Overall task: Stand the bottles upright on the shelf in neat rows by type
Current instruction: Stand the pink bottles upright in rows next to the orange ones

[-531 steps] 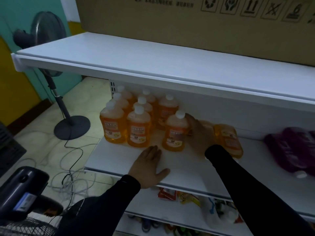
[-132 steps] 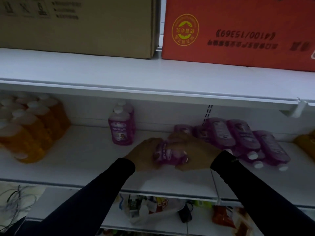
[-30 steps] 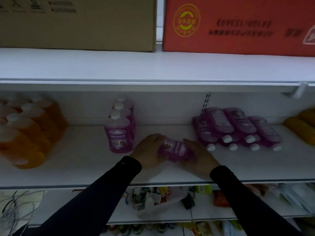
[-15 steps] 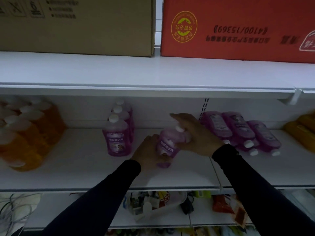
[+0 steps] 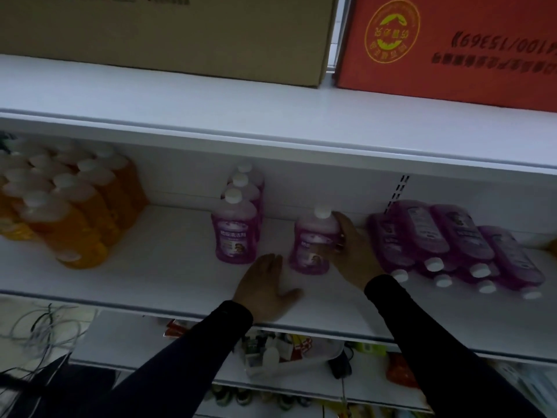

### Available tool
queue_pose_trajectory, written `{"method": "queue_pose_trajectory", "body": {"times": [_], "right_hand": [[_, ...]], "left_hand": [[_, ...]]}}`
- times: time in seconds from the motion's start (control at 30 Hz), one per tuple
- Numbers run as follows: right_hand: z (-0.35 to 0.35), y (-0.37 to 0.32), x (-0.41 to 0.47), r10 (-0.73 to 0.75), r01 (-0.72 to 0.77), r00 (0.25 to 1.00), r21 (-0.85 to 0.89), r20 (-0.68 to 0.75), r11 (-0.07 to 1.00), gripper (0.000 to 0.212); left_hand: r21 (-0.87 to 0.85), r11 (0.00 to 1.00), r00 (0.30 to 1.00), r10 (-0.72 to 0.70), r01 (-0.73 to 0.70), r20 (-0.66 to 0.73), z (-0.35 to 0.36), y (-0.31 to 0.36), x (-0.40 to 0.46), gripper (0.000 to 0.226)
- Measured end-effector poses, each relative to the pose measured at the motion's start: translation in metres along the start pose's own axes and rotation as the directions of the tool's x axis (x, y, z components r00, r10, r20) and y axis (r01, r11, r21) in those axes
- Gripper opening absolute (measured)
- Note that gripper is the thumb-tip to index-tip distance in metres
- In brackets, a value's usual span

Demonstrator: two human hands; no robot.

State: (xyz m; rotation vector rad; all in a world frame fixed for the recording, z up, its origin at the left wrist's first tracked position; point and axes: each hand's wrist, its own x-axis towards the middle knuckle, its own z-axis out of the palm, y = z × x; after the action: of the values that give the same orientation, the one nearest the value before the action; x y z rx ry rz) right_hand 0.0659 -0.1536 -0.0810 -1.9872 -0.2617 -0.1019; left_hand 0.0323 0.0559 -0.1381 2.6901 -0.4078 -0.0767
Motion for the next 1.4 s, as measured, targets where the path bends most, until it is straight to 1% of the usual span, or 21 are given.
{"method": "queue_pose_trajectory", "body": {"times": [0.03,0.1,0.17,0.23,0.3,0.37,0.63,0.73,0.83,0.93,1.0,1.07,1.13,1.17,1.23,1.27,1.33,1.4], "right_hand": [[0.002,-0.001,0.004,-0.017,0.017,1.0,-0.019,-0.006,1.0,0.074],[0.008,-0.004,0.014,-0.061,0.062,0.998,-0.075,0.017,0.995,0.087],[0.013,-0.003,0.024,-0.077,0.081,0.996,-0.093,0.048,0.992,0.094],[0.017,-0.001,0.035,-0.073,0.077,0.996,-0.073,0.045,0.994,0.094],[0.025,0.002,0.048,-0.041,0.043,0.999,-0.065,0.027,0.997,0.098],[0.034,0.004,0.065,-0.014,0.015,1.0,-0.093,0.007,0.996,0.104],[0.057,0.017,0.108,-0.056,0.045,0.997,-0.185,-0.052,0.982,0.102],[0.063,0.021,0.113,-0.053,0.043,0.997,-0.172,-0.053,0.984,0.101],[0.067,0.025,0.114,-0.07,0.054,0.995,-0.195,-0.073,0.979,0.101],[0.066,0.024,0.114,-0.057,0.048,0.997,-0.177,-0.048,0.983,0.103],[0.064,0.021,0.112,-0.051,0.047,0.998,-0.164,-0.026,0.985,0.105],[0.061,0.018,0.106,-0.033,0.025,0.998,-0.162,-0.045,0.986,0.109],[0.05,0.016,0.095,-0.003,-0.014,0.996,-0.178,-0.093,0.984,0.104],[0.042,0.016,0.089,-0.01,-0.017,0.992,-0.21,-0.124,0.978,0.095],[0.019,0.018,0.071,-0.07,-0.004,0.976,-0.333,-0.208,0.943,0.073],[0.004,0.019,0.062,-0.108,-0.005,0.96,-0.402,-0.258,0.916,0.065],[-0.027,0.021,0.043,-0.176,-0.04,0.916,-0.52,-0.359,0.853,0.055],[-0.059,0.023,0.027,-0.192,-0.138,0.881,-0.622,-0.433,0.77,0.048]], "left_hand": [[0.064,0.998,0.999,-0.005,0.003,0.033,0.004,-0.007,-0.004,0.093],[0.127,0.992,1.0,0.015,-0.018,0.028,0.01,-0.011,-0.009,0.094],[0.131,0.991,0.999,0.033,-0.033,-0.001,0.012,-0.013,-0.008,0.095],[0.137,0.99,0.999,0.04,-0.035,-0.03,0.013,-0.014,-0.009,0.097],[0.147,0.989,0.998,0.043,-0.036,-0.047,0.014,-0.013,-0.01,0.098],[0.144,0.989,0.997,0.045,-0.035,-0.067,0.016,-0.014,-0.01,0.098],[0.142,0.989,0.994,0.054,-0.041,-0.092,0.018,-0.014,-0.009,0.095],[0.14,0.989,0.995,0.052,-0.038,-0.091,0.017,-0.015,-0.008,0.096],[0.143,0.989,0.995,0.05,-0.038,-0.081,0.016,-0.015,-0.007,0.096],[0.143,0.989,0.996,0.045,-0.034,-0.073,0.015,-0.015,-0.008,0.096],[0.145,0.989,0.996,0.046,-0.036,-0.071,0.015,-0.015,-0.008,0.096],[0.148,0.988,0.996,0.047,-0.034,-0.082,0.014,-0.016,-0.008,0.095],[0.146,0.989,0.996,0.04,-0.027,-0.083,0.015,-0.015,-0.008,0.096],[0.146,0.989,0.996,0.036,-0.024,-0.078,0.014,-0.015,-0.009,0.096],[0.141,0.99,0.998,0.028,-0.019,-0.061,0.014,-0.016,-0.009,0.096],[0.143,0.99,0.998,0.025,-0.017,-0.056,0.014,-0.017,-0.009,0.096],[0.151,0.988,0.999,0.023,-0.017,-0.041,0.014,-0.017,-0.009,0.095],[0.152,0.988,1.0,0.011,-0.007,-0.023,0.014,-0.016,-0.009,0.095]]}}
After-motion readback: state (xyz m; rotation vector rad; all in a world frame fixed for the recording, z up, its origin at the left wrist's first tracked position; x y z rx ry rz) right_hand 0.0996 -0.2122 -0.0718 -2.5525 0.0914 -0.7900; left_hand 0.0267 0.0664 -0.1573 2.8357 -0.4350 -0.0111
